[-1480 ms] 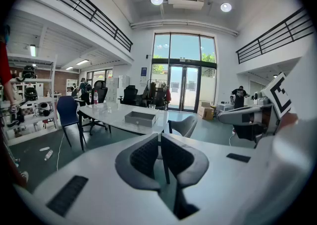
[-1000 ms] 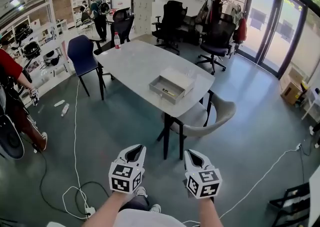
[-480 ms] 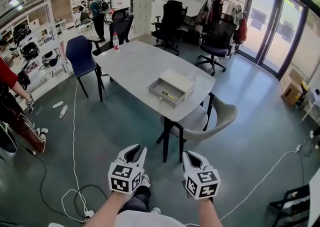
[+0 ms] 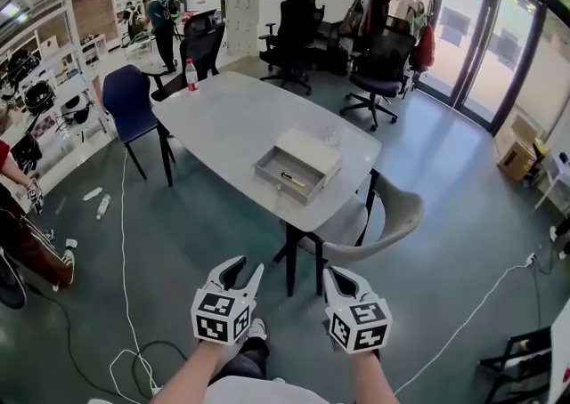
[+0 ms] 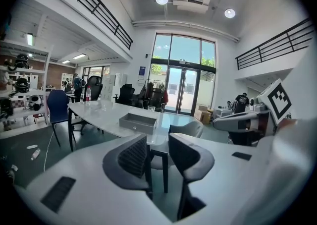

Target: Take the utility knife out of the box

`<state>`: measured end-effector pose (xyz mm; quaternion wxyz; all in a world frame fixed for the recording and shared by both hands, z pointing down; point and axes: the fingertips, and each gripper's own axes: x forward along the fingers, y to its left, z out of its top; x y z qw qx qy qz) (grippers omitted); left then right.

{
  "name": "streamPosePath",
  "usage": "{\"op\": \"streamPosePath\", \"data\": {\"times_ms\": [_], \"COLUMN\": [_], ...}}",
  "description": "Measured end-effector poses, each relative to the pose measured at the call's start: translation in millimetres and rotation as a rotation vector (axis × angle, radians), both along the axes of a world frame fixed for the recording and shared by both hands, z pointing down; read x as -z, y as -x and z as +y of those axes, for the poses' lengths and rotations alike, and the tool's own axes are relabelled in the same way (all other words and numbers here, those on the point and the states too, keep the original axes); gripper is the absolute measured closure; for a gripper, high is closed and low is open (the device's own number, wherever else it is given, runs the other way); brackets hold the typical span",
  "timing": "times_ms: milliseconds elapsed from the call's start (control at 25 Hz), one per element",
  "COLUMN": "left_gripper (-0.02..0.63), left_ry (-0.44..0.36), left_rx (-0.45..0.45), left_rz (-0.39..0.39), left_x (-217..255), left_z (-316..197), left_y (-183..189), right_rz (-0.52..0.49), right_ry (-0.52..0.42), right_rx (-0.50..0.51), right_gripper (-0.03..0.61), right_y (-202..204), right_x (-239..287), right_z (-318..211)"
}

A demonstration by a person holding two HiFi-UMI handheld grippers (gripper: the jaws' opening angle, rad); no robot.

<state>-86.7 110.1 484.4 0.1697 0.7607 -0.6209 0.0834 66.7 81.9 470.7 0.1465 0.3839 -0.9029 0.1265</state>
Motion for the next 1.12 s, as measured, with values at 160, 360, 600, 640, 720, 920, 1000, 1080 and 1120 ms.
{"op": "streamPosePath", "data": {"times_ms": [160,360,600,640,720,920,1000,1080,1120], "left_gripper": [0.483,0.465,0.439,0.433,0.42,0.407,0.403,0.396,0.393], "left_ry": [0.016,0.027,0.04,0.039,0.043,0.05,0.047,0.041,0.037], "left_rx": [-0.019,-0.049,-0.088,-0.093,-0.102,-0.124,-0.133,-0.142,-0.147], "left_rz": [0.006,0.019,0.031,0.034,0.039,0.049,0.05,0.053,0.055], "left_x": [-3.5,-4.3,-8.0,-8.6,-8.9,-2.6,-2.7,-2.5,-1.6], "left_z": [-30.7,-65.4,-100.0,-106.5,-119.4,-149.2,-161.3,-173.0,-178.3], "left_y": [8.0,19.2,31.3,34.0,40.5,53.6,58.5,63.6,66.3], "right_rz": [0.005,0.015,0.025,0.027,0.032,0.046,0.047,0.048,0.049], "right_ry": [0.009,0.016,0.014,0.015,0.019,0.02,0.015,0.011,0.009], "right_rx": [-0.01,-0.034,-0.055,-0.06,-0.066,-0.089,-0.1,-0.108,-0.111], "right_gripper": [0.574,0.574,0.574,0.574,0.574,0.574,0.574,0.574,0.574], "right_y": [9.5,19.4,33.5,36.5,43.9,55.7,59.3,64.1,67.2], "right_x": [-0.7,0.5,4.0,3.9,4.4,12.5,13.2,14.1,15.1], "right_z": [-27.8,-60.0,-95.5,-101.5,-112.3,-138.2,-149.9,-161.0,-165.9]}}
